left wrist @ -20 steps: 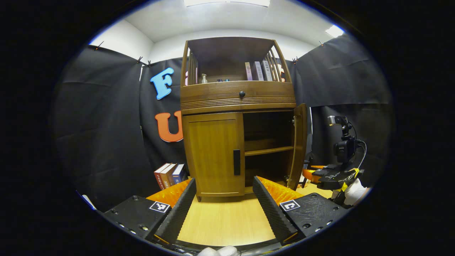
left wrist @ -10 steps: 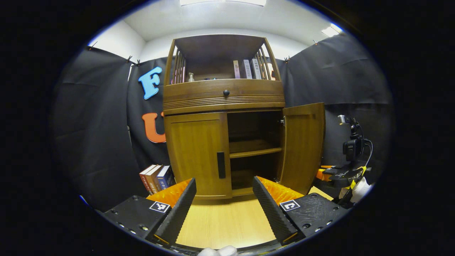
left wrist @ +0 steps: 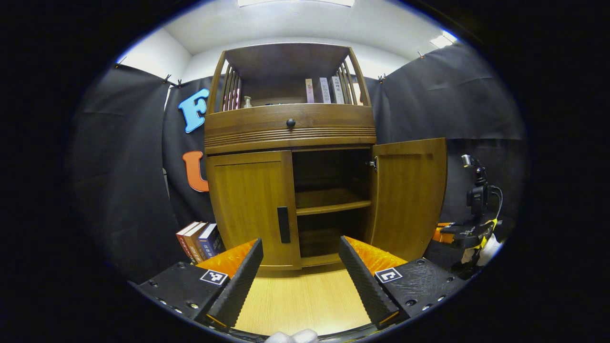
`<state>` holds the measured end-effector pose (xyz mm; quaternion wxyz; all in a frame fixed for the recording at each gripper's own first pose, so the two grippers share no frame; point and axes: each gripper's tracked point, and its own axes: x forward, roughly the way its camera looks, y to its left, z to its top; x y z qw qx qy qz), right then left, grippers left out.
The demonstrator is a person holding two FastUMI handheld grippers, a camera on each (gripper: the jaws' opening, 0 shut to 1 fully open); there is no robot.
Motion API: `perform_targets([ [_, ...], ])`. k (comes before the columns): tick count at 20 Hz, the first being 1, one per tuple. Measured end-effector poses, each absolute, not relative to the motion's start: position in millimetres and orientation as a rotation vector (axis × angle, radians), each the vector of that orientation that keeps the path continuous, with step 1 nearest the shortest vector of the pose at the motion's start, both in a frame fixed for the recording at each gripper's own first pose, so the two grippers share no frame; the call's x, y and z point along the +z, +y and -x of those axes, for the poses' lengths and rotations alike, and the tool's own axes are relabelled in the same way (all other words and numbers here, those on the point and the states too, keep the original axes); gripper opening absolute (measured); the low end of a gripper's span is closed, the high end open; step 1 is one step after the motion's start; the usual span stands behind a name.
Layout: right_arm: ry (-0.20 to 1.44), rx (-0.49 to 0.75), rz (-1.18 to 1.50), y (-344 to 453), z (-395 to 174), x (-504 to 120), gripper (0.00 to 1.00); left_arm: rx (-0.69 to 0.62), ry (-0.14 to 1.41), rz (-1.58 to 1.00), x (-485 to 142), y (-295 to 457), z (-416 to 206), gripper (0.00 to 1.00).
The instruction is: Open the right door of the double-door shoe cabinet with the right hand, and open the left door with the left hand.
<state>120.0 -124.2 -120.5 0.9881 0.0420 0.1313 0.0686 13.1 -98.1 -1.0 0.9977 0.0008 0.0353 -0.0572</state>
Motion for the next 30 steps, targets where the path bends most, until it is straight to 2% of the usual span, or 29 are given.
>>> perform_targets([
  [10, 0.256, 0.313, 0.004, -144.4, -131.4, -120.7, 0.04, -0.105, 0.052, 0.004, -1.7, -122.3, -29.5, 0.96],
  [12, 0.251, 0.325, 0.039, -145.8, -131.4, -120.6, 0.04, -0.102, 0.047, 0.002, -0.6, -125.0, -29.9, 0.96],
  [13, 0.248, 0.329, 0.04, -146.2, -131.0, -119.9, 0.04, -0.099, 0.045, 0.0, -1.1, -125.5, -29.6, 0.9],
  [14, 0.248, 0.331, 0.034, -146.3, -130.4, -120.8, 0.06, -0.098, 0.044, 0.0, -0.5, -125.3, -28.8, 0.9],
  [15, 0.251, 0.328, 0.026, -147.6, -130.5, -120.4, 0.07, -0.097, 0.042, 0.0, -1.0, -123.9, -30.0, 0.96],
  [17, 0.243, 0.319, 0.021, -150.4, -128.7, -117.2, 0.11, -0.094, 0.038, -0.004, 0.8, -121.3, -29.6, 0.96],
  [18, 0.223, 0.303, 0.027, -155.9, -127.0, -109.3, 0.12, -0.093, 0.037, -0.007, 0.3, -118.8, -30.0, 0.9],
  [19, 0.213, 0.292, 0.03, -160.1, -125.2, -103.7, 0.33, -0.091, 0.036, -0.009, -1.3, -115.4, -31.4, 0.9],
  [20, 0.21, 0.273, 0.028, -166.3, -121.3, -99.8, 0.43, -0.089, 0.035, -0.009, -1.6, -112.1, -31.4, 0.96],
  [24, 0.226, 0.189, 0.039, -178.6, -102.7, -92.0, 0.86, -0.088, 0.034, -0.006, -4.6, -99.4, -34.1, 0.96],
  [27, 0.18, 0.123, 0.079, -181.7, -87.1, -75.5, 0.91, -0.099, 0.031, -0.001, -5.9, -91.3, -37.3, 0.96],
  [28, 0.171, 0.104, 0.079, -181.0, -83.1, -71.8, 0.99, -0.105, 0.028, -0.001, -5.8, -88.6, -38.7, 0.96],
  [30, 0.155, 0.068, 0.058, -176.6, -74.6, -62.6, 0.99, -0.114, 0.025, -0.006, -6.7, -81.8, -40.6, 0.96],
])
